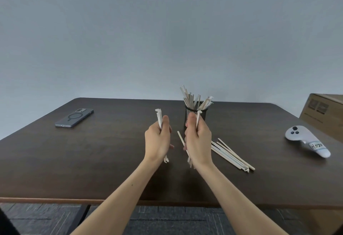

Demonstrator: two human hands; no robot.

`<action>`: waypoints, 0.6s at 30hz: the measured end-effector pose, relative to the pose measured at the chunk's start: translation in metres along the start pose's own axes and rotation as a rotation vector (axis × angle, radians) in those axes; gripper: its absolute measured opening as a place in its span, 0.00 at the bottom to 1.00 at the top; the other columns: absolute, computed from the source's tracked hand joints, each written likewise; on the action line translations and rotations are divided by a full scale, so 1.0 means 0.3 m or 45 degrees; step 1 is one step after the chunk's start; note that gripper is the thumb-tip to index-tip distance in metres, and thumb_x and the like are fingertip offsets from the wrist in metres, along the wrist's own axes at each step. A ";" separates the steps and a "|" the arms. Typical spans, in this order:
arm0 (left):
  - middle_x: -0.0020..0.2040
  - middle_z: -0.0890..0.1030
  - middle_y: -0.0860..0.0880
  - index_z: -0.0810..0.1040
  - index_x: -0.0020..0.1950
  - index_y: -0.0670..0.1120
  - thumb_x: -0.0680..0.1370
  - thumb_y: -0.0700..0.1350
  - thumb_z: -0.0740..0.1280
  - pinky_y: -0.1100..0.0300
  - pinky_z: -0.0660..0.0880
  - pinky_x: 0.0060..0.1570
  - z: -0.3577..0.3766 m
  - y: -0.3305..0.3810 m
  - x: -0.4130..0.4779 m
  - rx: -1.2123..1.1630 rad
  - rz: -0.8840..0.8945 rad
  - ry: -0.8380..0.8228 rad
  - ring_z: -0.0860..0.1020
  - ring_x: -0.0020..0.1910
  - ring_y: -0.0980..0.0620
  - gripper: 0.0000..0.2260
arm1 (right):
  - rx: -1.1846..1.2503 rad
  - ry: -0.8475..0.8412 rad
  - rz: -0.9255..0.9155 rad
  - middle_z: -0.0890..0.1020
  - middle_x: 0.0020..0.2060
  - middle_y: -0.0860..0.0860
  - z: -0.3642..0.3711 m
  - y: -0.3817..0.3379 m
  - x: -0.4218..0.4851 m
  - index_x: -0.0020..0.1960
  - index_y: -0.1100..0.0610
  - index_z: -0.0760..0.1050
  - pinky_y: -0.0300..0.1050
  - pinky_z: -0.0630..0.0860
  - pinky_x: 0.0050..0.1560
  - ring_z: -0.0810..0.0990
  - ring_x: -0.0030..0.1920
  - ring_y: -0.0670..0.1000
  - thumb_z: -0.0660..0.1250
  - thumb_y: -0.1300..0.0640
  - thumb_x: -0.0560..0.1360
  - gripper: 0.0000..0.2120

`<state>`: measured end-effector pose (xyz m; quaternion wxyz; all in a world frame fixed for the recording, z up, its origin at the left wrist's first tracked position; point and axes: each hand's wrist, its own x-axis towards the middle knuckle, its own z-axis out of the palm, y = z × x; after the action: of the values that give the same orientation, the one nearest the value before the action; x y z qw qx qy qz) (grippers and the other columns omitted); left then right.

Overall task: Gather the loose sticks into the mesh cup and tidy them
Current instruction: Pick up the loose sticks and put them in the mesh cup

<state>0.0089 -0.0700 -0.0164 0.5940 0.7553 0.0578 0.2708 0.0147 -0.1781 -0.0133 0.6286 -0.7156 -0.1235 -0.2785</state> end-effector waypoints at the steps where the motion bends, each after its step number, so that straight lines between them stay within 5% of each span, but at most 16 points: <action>1: 0.27 0.77 0.47 0.75 0.35 0.41 0.86 0.54 0.56 0.53 0.80 0.34 -0.005 -0.008 0.002 0.107 -0.014 -0.039 0.78 0.26 0.47 0.24 | -0.035 -0.055 0.019 0.73 0.26 0.51 -0.006 0.014 -0.006 0.39 0.60 0.70 0.55 0.76 0.35 0.72 0.27 0.52 0.54 0.46 0.84 0.22; 3: 0.32 0.83 0.48 0.78 0.37 0.42 0.85 0.55 0.53 0.53 0.77 0.41 -0.020 -0.014 0.010 0.416 -0.012 -0.069 0.81 0.33 0.49 0.26 | -0.227 -0.119 -0.004 0.75 0.26 0.48 -0.024 0.040 -0.014 0.37 0.59 0.71 0.53 0.75 0.37 0.75 0.29 0.49 0.50 0.45 0.84 0.25; 6: 0.40 0.85 0.45 0.79 0.43 0.39 0.84 0.56 0.51 0.55 0.68 0.39 -0.040 0.016 0.055 0.734 0.011 -0.040 0.80 0.38 0.46 0.26 | -0.514 -0.055 -0.028 0.78 0.32 0.50 -0.058 0.030 0.018 0.39 0.59 0.73 0.47 0.70 0.40 0.78 0.35 0.49 0.47 0.43 0.84 0.28; 11: 0.38 0.82 0.44 0.80 0.47 0.36 0.82 0.54 0.53 0.55 0.70 0.40 -0.017 0.125 0.158 0.718 0.073 -0.120 0.78 0.39 0.43 0.25 | -0.578 -0.086 0.081 0.80 0.37 0.51 -0.095 -0.062 0.168 0.45 0.56 0.73 0.53 0.73 0.51 0.77 0.43 0.58 0.46 0.41 0.84 0.25; 18: 0.32 0.81 0.41 0.72 0.34 0.41 0.81 0.54 0.57 0.53 0.75 0.39 0.129 0.250 0.332 0.551 0.237 -0.139 0.77 0.32 0.42 0.22 | -0.536 -0.011 -0.150 0.69 0.26 0.48 -0.125 -0.080 0.440 0.36 0.52 0.61 0.47 0.67 0.29 0.74 0.27 0.49 0.54 0.43 0.83 0.20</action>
<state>0.0940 -0.0844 0.0816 0.3930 0.8806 0.0124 0.2645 0.1005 -0.2330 0.0817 0.4473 -0.8239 -0.1070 -0.3312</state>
